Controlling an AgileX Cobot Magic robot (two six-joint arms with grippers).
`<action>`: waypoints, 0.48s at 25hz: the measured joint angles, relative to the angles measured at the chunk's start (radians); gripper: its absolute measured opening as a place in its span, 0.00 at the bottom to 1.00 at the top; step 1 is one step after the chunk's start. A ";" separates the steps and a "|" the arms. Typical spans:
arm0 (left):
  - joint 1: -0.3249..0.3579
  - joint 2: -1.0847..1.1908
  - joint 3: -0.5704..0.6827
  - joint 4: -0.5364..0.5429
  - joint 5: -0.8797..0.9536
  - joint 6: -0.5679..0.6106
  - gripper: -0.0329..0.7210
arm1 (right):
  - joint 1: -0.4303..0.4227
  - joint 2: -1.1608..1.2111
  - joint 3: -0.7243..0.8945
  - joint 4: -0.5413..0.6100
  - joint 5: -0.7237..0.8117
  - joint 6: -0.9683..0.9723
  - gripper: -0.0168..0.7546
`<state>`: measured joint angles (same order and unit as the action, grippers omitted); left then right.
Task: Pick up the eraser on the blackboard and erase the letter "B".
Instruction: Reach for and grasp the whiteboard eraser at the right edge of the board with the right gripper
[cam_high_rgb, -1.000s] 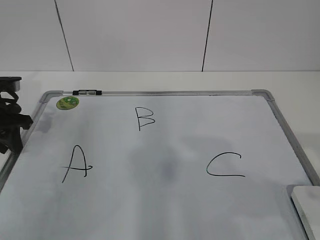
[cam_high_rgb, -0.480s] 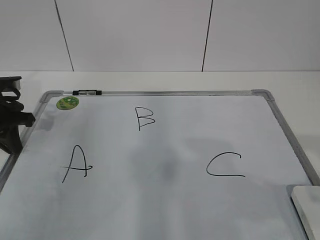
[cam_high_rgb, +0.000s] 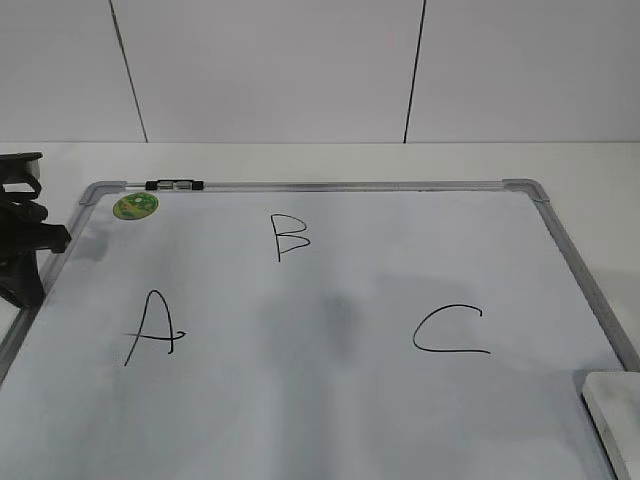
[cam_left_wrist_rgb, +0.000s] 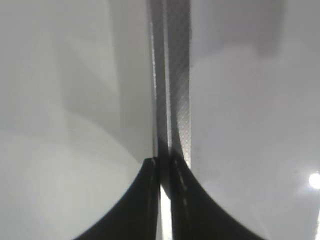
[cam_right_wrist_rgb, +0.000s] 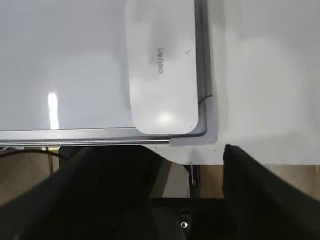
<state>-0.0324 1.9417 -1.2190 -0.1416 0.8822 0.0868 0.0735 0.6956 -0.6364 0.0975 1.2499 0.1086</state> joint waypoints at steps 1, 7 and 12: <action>0.000 0.000 0.000 0.000 0.000 0.000 0.07 | 0.000 0.025 0.000 0.016 0.000 -0.001 0.80; 0.000 0.000 0.000 -0.002 0.000 0.000 0.07 | 0.000 0.203 0.000 0.061 -0.024 0.001 0.88; 0.000 0.000 0.000 -0.009 0.001 0.000 0.07 | 0.000 0.349 -0.001 0.061 -0.133 -0.019 0.88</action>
<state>-0.0324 1.9417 -1.2190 -0.1505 0.8836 0.0870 0.0735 1.0450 -0.6372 0.1587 1.1173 0.0892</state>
